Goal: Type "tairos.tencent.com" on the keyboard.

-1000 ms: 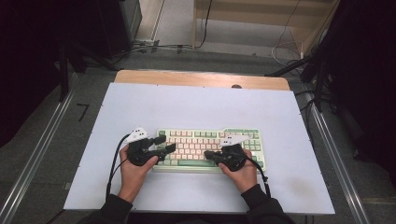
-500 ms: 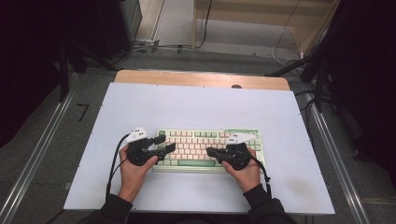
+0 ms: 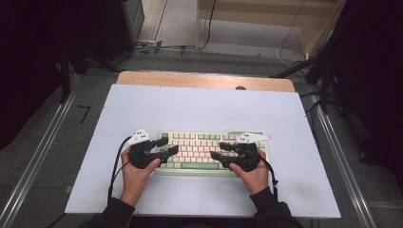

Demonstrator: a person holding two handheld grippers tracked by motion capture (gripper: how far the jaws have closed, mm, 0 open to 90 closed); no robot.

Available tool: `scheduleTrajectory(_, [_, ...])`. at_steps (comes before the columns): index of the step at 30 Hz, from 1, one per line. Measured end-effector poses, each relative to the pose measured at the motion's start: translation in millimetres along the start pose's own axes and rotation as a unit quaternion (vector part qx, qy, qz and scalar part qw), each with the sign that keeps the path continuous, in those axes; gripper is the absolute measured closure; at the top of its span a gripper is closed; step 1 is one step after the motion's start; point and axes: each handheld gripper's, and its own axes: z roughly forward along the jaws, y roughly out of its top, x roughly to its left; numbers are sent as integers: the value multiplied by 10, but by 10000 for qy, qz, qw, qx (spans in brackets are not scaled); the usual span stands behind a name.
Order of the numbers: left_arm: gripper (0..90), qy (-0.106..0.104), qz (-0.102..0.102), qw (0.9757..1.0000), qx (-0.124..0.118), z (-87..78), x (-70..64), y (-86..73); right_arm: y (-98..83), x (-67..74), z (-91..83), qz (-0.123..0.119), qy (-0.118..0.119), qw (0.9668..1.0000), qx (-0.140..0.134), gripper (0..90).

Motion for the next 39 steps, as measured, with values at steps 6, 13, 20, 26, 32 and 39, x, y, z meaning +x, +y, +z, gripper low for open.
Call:
scheduleTrajectory(6, [401, 5, 17, 10000, -15, -8, 3, 3, 2, -3, -18, 24, -31, 10000, -48, 382])
scheduleTrajectory(13, [401, -2, 16, 10000, -20, -14, 0, 5, 0, -21, -24, 39, -56, 10000, -43, 366])
scheduleTrajectory(20, [345, 77, -40, 9999, -125, -30, 4, 8, -13, -68, -57, 94, -95, 9999, -17, 333])
scheduleTrajectory(26, [278, 194, -45, 9996, -185, -64, 11, 18, -20, -87, -70, 135, -128, 9998, -55, 326])
scheduleTrajectory(32, [264, 220, -92, 9995, -214, -110, 27, 14, -26, -96, -70, 150, -109, 9998, -11, 321])
scheduleTrajectory(39, [252, 312, -43, 9993, -190, -190, 54, -3, -44, -140, -110, 221, -146, 9996, -26, 321])
